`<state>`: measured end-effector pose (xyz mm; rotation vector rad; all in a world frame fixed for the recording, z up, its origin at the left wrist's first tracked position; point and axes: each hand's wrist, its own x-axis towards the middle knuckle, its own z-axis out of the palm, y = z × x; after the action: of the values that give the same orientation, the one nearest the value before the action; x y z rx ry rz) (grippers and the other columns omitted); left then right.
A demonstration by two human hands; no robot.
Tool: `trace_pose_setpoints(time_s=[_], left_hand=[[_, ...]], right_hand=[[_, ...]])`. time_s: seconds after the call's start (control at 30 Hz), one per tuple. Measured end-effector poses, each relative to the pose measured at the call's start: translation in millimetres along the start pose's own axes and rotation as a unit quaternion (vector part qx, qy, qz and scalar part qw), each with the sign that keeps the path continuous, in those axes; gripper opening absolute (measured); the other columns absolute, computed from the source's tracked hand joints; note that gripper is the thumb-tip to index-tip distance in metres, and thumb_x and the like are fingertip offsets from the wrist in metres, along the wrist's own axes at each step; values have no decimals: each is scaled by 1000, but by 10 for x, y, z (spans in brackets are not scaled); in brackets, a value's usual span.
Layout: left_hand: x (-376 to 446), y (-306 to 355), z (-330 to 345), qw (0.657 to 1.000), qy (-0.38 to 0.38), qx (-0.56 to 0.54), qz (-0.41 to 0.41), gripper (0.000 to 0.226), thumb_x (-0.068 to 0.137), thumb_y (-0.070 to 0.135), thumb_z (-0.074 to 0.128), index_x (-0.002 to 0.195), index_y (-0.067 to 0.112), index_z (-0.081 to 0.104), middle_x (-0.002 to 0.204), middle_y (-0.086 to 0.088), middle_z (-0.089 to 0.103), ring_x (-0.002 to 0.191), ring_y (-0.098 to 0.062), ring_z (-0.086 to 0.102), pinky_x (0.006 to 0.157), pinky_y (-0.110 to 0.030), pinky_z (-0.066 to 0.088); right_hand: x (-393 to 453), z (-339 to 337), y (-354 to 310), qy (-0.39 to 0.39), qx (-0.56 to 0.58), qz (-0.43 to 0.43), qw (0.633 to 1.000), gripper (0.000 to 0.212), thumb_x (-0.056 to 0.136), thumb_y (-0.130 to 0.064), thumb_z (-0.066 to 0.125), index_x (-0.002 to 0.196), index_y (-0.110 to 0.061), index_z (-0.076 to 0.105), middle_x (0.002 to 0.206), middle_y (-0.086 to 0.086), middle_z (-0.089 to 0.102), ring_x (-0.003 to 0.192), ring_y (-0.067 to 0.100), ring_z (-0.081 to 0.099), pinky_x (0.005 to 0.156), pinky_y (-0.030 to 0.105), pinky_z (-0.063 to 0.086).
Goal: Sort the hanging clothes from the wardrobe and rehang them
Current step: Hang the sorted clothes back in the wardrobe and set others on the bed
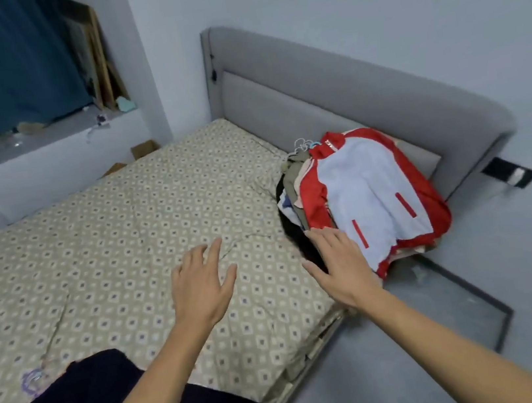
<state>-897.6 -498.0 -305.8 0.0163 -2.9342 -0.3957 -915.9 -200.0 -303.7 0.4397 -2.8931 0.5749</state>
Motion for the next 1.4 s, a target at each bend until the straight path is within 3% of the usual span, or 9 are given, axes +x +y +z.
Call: trace_pose_setpoints(time_s=[0.3,0.57,0.9,1.07,1.2,1.4], left_hand=[[848,1516,450,999,1,-17,46,70,99,66,28,156,29,42,138,1,55,132,-23,48,102,-46,41],[1958,2118,1305,998,-42,-36,16,73,97,69,23,155,29,42,133,2,57,126,-23,51,99,-46,43],[3581,2772,1740,995,-71,-63,-2,76,94,74,18,152,32,42,132,0,56,126,-26,50,96,-48,47],[4297,3025,2121,994,-87,-54,-34,77,93,72,17,152,29,43,129,-5,57,125,-31,51,97,-50,48],[4902,3222,2526,987,-115,-68,-85,80,90,74,17,150,29,44,134,-8,55,129,-33,49,101,-52,46],[5606,3324,3260,947,-137,-148,-251,59,103,59,47,151,24,46,142,-12,54,135,-37,48,107,-50,42]], right_hand=[[356,-690,1347,24,-17,31,999,62,99,-56,44,151,-22,47,151,-3,50,138,21,42,112,44,38],[1260,-577,2662,-9,-17,51,999,62,102,-59,45,155,-27,42,157,-6,46,144,19,40,116,45,39],[2576,-720,3821,-36,-5,70,997,69,98,-65,35,153,-24,46,155,-3,50,141,21,45,116,46,41],[3523,-590,4495,-64,-9,35,997,63,100,-58,42,152,-22,49,152,-2,53,141,22,45,113,42,39],[4444,-298,5161,-93,-1,18,995,61,100,-58,43,149,-23,51,148,0,57,137,26,50,111,47,43],[5527,193,6017,-162,-7,-23,987,52,101,-48,58,143,-17,56,142,5,61,131,32,51,105,48,46]])
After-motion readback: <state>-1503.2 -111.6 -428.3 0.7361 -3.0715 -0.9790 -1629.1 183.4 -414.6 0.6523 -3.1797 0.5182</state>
